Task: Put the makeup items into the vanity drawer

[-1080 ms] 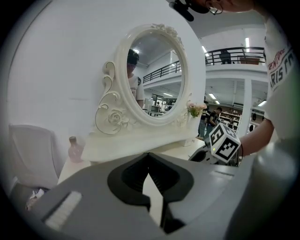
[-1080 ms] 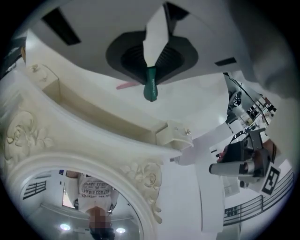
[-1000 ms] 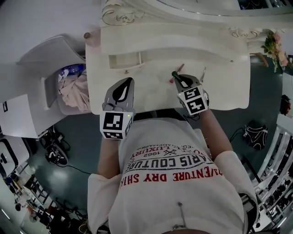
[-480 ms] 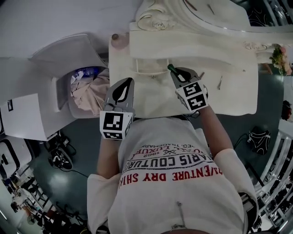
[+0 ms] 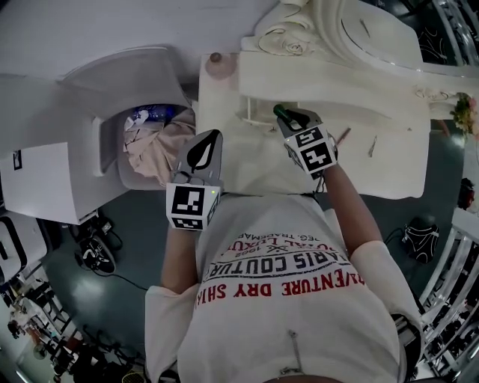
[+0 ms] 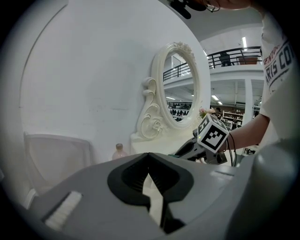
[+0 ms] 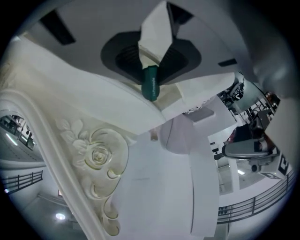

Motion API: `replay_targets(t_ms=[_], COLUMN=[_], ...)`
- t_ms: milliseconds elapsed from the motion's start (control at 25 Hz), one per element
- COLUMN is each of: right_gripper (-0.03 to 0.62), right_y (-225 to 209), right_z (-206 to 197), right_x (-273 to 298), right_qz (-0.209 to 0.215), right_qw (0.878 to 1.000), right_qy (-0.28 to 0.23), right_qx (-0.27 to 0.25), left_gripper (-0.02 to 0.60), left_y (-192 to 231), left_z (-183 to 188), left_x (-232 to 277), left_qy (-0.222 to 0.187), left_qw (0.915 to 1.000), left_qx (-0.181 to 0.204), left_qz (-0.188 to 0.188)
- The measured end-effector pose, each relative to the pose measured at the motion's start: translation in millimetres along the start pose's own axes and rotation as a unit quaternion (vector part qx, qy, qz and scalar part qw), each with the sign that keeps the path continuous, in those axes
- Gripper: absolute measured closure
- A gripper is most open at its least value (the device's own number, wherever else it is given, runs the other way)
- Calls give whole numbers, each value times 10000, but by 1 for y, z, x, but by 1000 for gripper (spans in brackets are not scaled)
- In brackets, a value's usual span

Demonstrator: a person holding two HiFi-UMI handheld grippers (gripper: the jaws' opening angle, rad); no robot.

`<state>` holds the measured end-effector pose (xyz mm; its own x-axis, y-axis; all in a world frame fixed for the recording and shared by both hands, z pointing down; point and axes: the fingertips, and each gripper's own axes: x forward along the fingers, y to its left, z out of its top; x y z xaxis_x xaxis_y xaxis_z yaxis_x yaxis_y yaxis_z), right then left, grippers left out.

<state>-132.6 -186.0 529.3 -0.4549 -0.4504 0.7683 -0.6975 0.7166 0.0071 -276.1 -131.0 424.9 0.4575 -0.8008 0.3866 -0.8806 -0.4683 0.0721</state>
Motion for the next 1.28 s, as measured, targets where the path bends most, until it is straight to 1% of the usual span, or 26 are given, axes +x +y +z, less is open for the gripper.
replay_targets(t_ms=[40, 80, 120, 200, 360, 480, 600, 720, 920, 1040, 1160, 1280], right_gripper=[467, 397, 351, 333, 330, 330, 330, 330, 332, 330, 332, 332], right_y=[2, 4, 4, 3, -3, -15, -34, -54, -81, -93, -101, -105], right_z=[0, 0, 1, 4, 5, -3, -22, -55, -112, -142, -167, -186], right_x=[3, 5, 5, 3, -7, -19, -36, -53, -77, -83, -80, -72], right_qz=[49, 80, 71, -20, -182, -393, -717, -978, -1333, -1504, -1576, -1592], right_qw=[10000, 9999, 9998, 9994, 9992, 9980, 9944, 9895, 9786, 9695, 9589, 9506], right_qy=[14, -4, -53, -185, -251, -292, -311, -185, 67, 169, 230, 289], right_qx=[62, 134, 205, 290, 262, 399, 713, 1051, 1568, 1927, 2348, 2648], left_gripper=[571, 571, 571, 571, 571, 571, 571, 571, 571, 571, 571, 571], left_y=[2, 4, 5, 7, 5, -4, -18, -36, -75, -99, -120, -135], left_z=[-1, -1, -1, 0, 4, 10, 13, 14, 15, 16, 16, 14], left_x=[-1, -2, -2, -3, 1, 10, 23, 41, 71, 86, 98, 107], left_qy=[-13, -28, -43, -60, -102, -137, -106, -44, 125, 221, 328, 435], left_qw=[10000, 10000, 10000, 10000, 9999, 9998, 9992, 9977, 9933, 9894, 9855, 9828], left_qx=[-15, -29, -40, -46, -26, 5, 54, 115, 243, 218, 290, 361], left_qz=[16, 26, 30, 27, -35, -167, -391, -665, -1125, -1418, -1642, -1756])
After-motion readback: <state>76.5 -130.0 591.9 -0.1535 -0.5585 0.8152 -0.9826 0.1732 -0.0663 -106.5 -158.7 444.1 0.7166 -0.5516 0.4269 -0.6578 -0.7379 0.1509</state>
